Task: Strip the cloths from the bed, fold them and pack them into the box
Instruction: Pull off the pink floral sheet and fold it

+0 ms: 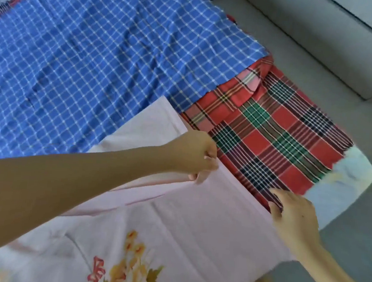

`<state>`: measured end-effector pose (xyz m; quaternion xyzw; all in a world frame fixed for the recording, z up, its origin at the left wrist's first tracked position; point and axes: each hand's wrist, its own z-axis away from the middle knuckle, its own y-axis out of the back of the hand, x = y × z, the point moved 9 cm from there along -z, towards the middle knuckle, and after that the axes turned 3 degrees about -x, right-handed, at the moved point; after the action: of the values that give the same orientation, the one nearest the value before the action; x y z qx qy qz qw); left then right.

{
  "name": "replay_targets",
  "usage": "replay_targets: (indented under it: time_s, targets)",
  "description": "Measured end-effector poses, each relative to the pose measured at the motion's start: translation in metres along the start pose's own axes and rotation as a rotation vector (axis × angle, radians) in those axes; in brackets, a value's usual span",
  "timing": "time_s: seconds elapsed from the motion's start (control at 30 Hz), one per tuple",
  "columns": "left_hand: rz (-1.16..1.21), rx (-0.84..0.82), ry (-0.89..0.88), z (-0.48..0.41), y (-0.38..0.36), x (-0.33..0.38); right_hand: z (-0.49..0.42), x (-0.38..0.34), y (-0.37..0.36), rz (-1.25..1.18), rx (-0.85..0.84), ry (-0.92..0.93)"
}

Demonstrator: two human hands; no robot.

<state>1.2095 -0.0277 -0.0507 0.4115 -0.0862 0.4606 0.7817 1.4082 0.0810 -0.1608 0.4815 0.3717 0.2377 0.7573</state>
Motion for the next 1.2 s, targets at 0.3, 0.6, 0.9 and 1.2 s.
replay_targets:
  time_s: [0.3, 0.6, 0.9, 1.2]
  targets:
    - [0.139, -0.111, 0.005, 0.000, -0.201, 0.105, 0.137, 0.147, -0.079, -0.443, -0.301, -0.720]
    - [0.355, 0.039, 0.335, -0.002, -0.263, 0.053, 0.128, 0.144, -0.126, -1.177, -0.321, -0.811]
    - [0.454, 0.075, 0.339, 0.026, -0.263, 0.066, 0.159, 0.122, -0.063, -0.950, 0.025, -0.574]
    - [0.588, 0.391, 0.431, 0.108, -0.206, 0.050, 0.173, -0.028, -0.001, -0.789, 0.061, -0.178]
